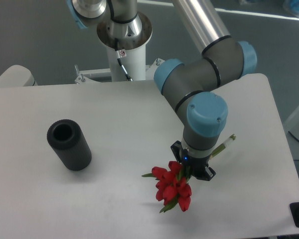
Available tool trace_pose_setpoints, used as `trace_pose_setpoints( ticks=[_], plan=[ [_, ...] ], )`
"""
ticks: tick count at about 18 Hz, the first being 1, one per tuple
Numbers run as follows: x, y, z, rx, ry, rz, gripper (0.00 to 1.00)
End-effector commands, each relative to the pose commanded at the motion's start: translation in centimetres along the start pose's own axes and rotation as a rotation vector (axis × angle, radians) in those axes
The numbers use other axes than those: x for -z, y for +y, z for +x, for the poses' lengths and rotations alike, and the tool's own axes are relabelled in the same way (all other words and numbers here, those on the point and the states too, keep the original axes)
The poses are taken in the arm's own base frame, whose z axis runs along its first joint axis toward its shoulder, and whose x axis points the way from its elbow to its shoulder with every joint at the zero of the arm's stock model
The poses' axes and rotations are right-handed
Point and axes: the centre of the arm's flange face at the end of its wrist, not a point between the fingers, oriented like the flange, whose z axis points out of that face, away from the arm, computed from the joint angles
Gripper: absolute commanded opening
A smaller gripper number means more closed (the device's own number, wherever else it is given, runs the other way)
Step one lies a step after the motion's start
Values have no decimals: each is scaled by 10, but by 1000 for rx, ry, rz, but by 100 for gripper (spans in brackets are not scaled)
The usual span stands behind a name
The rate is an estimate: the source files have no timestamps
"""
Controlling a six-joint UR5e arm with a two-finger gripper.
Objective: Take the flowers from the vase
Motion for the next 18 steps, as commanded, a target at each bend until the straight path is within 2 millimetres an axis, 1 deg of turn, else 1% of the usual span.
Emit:
trace_pose_setpoints(
  ticks=[4, 6, 8, 12, 18],
  plan=[
    [-18, 1, -2, -51, 13, -43, 10],
    [-29, -10, -1, -68, 17, -57, 11],
    [-39, -12, -2, -77, 23, -82, 10],
    [-48, -14, -3, -80, 32, -85, 10],
    [-53, -15, -3, -82, 38, -86, 11]
  ],
)
